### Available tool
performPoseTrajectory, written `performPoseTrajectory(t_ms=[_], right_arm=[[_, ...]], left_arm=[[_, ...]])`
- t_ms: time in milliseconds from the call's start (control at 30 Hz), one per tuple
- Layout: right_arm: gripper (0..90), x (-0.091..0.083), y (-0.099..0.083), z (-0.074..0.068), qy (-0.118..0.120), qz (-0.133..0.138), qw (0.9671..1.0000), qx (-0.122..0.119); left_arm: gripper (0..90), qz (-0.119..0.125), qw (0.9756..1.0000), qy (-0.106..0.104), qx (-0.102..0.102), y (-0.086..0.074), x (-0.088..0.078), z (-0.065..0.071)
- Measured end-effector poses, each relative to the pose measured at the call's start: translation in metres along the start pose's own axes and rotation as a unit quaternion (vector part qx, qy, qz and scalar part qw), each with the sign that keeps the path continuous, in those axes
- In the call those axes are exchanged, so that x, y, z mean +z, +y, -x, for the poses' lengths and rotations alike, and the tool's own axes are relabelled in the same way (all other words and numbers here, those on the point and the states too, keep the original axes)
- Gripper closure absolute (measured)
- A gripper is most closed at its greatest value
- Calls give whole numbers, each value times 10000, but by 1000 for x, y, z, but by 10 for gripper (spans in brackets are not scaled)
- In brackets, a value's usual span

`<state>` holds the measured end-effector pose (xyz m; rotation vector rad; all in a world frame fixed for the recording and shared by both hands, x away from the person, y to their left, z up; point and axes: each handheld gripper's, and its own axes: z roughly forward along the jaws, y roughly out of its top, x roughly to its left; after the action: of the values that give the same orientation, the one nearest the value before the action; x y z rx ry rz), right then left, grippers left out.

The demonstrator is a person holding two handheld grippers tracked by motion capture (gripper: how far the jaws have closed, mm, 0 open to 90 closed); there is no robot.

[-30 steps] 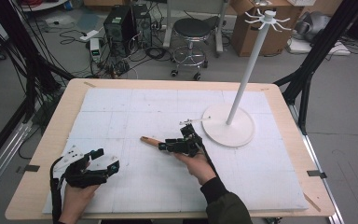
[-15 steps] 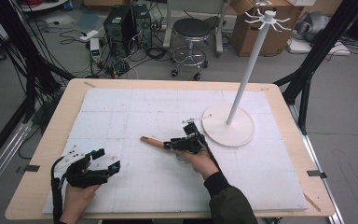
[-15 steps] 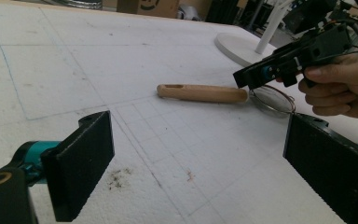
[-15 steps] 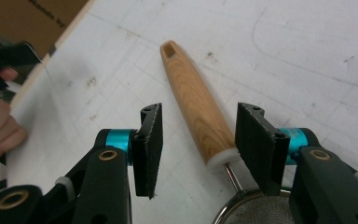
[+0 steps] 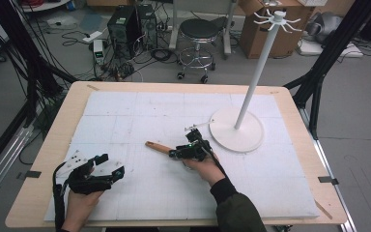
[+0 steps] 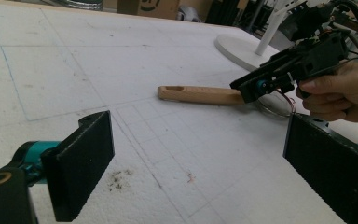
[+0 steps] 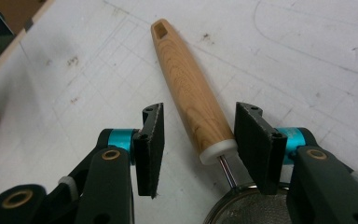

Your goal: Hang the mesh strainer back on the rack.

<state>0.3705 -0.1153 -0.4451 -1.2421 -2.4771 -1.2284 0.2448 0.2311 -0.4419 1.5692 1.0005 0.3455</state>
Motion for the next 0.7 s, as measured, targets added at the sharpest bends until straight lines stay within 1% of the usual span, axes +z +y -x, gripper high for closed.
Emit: performPoseTrajectory(t_ms=[200, 233, 267, 333, 400, 433, 467, 600, 633, 700], right_arm=[[547, 2, -1, -4, -124, -105, 9997, -176], [556, 2, -1, -4, -140, -112, 9995, -260], [562, 2, -1, -5, -172, -151, 9994, -266], [563, 2, -1, -8, -262, -198, 9987, -396], [562, 3, 1, -11, -380, -259, 9973, -578], [562, 4, 1, -13, -452, -295, 9961, -703], [563, 5, 2, -15, -510, -367, 9951, -767], [572, 7, 5, -24, -800, -597, 9887, -1122], [583, 8, 6, -25, -848, -627, 9876, -1160], [602, 8, 6, -25, -881, -633, 9868, -1201]], left_arm=[[92, -18, 10000, 1, 14, 0, 0, 0], [92, -18, 10000, 1, 14, 0, 0, 0], [92, -15, 10000, 4, 14, 0, 1, 0], [92, -9, 10000, 3, 10, 0, 1, 1], [92, -15, 10000, 3, 4, 0, 1, 1], [92, -14, 10000, 1, 9, 0, 1, 1], [92, -12, 10000, 4, 6, 0, 1, 1], [92, -14, 10000, -2, 6, 0, 0, 1], [92, -13, 10000, -2, 4, 0, 0, 1], [92, -10, 10000, -5, 10, 0, 0, 1]])
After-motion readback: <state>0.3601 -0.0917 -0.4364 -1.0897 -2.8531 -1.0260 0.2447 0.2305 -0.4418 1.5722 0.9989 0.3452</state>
